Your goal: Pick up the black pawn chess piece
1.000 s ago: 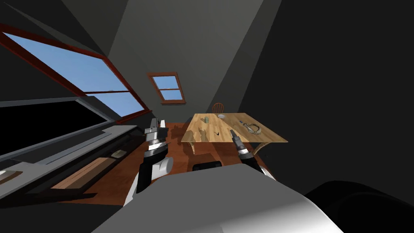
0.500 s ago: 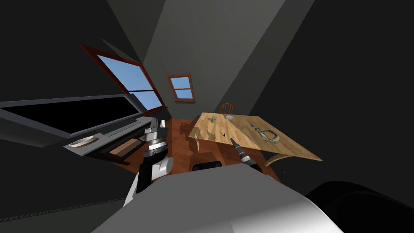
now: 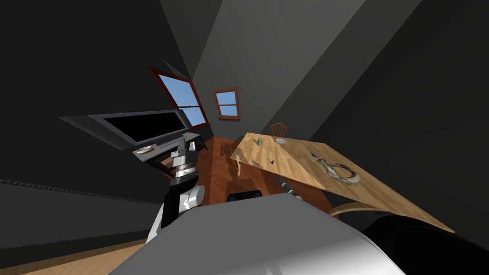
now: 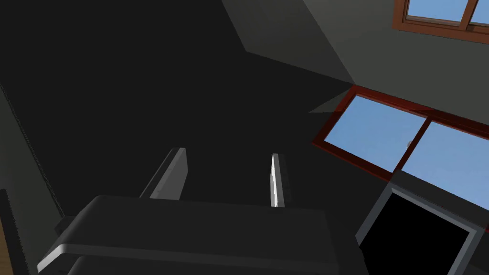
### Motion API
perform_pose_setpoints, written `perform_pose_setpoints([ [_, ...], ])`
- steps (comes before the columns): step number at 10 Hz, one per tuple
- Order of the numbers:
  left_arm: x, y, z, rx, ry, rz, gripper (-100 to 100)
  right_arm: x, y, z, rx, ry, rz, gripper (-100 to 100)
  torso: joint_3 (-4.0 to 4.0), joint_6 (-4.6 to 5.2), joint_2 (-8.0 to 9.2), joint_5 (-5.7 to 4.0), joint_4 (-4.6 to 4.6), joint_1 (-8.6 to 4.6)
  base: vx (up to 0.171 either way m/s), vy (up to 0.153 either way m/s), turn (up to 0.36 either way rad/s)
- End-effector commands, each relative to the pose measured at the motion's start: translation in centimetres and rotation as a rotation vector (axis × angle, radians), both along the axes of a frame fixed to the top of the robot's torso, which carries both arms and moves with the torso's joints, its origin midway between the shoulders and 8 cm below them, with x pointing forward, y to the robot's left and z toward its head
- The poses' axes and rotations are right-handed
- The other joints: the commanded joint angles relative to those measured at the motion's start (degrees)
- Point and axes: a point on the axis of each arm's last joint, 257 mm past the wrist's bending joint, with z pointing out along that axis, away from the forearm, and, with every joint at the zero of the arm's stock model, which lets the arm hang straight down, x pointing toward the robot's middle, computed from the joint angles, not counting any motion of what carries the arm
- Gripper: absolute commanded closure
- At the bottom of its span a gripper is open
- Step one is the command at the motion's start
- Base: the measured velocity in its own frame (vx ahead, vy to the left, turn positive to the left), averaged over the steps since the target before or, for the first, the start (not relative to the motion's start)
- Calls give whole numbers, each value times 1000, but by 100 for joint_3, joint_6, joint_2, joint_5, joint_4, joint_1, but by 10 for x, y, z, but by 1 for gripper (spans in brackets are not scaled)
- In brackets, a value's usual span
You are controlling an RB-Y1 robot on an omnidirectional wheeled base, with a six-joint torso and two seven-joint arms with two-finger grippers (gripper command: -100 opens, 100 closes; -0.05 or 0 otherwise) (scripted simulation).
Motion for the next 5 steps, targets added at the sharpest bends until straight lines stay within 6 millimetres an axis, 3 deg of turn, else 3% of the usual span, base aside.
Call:
perform_pose_setpoints([
  [1, 0, 0, 0, 0, 0, 0, 0, -11, -15, -17, -25, 54, 0, -100, 0, 0, 0, 0, 0, 0, -6, 8, 126],
  [4, 0, 0, 0, 0, 0, 0, 0, -79, -45, -74, -134, 284, 18, -100, -3, 1, -6, -1, -1, -2, 7, 26, 404],
  [5, 0, 0, 0, 0, 0, 0, 0, -79, -45, -74, -134, 284, 18, -100, -5, 0, -9, 1, -2, -1, 19, 12, 244],
])
